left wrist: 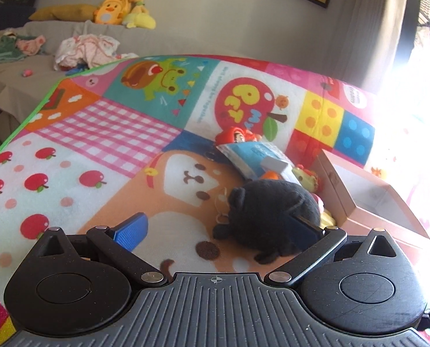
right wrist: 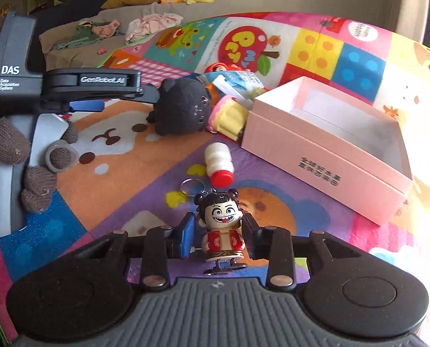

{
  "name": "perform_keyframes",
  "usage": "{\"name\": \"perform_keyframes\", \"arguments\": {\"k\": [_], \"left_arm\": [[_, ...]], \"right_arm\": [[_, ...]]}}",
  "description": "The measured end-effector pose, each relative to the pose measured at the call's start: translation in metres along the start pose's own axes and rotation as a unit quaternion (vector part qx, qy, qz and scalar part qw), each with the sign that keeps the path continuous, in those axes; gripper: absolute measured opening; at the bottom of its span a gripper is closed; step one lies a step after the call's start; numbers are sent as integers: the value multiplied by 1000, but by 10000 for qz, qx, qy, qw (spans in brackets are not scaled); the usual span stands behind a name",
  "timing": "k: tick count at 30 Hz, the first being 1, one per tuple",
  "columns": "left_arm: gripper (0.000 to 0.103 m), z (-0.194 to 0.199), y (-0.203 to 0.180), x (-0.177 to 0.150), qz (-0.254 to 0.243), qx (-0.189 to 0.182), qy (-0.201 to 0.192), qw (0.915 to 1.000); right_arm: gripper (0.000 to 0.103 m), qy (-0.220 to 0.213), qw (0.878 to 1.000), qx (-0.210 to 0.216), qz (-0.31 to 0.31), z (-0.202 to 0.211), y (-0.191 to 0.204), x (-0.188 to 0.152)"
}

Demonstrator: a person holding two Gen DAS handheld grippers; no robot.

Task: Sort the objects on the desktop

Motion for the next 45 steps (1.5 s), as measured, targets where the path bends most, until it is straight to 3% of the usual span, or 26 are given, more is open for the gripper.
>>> {"name": "perform_keyframes", "arguments": {"k": [3, 5, 7, 9, 12, 18, 28, 35, 40, 45], "left_arm": [[103, 7, -22, -8, -564, -365, 134, 9977], [103, 8, -43, -16, -1036, -720, 305, 9915], [103, 8, -62, -25, -1473, -974, 482, 9831], [103, 6, -80, -37, -1862, -1061, 553, 9752], [103, 0, -96, -47, -2170, -1186, 773, 9659], [103, -4, -107, -51, -2324, -1323, 1004, 9583], [103, -15, -99, -53, -2251, -1351, 1306, 9560], [103, -33, -115, -51, -2066, -1698, 1488, 9520], [103, -24, -119, -59, -1949, -2117, 1772, 9412], [103, -19, -109, -55, -1776, -2020, 1773, 9467]], "right_arm": [[35, -29, 9992, -295, -271, 15, -16, -17], [44, -126, 9979, -303, -559, 25, -24, -26], [85, -264, 9952, -343, -879, 35, -31, -34], [97, -390, 9926, -412, -1075, 40, -32, -40], [97, -284, 9912, -347, -1248, 38, -33, -49], [103, -48, 9869, -259, -1590, 27, -39, -55], [103, 248, 9903, -434, -1300, 17, -31, -52], [103, 248, 9907, -481, -1247, 17, -28, -52], [103, 241, 9907, -482, -1246, 17, -28, -53], [103, 240, 9907, -483, -1246, 17, -27, -53]]}}
Point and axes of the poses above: each gripper's, at about its wrist camera, not at the fingertips, and z roughly against the way its jaws point, y to its left, x to its top, the point moved 2 cm from there along -z, roughly the way its jaws point, and after that the axes turned 5 degrees about z, right-handed, at the moved point
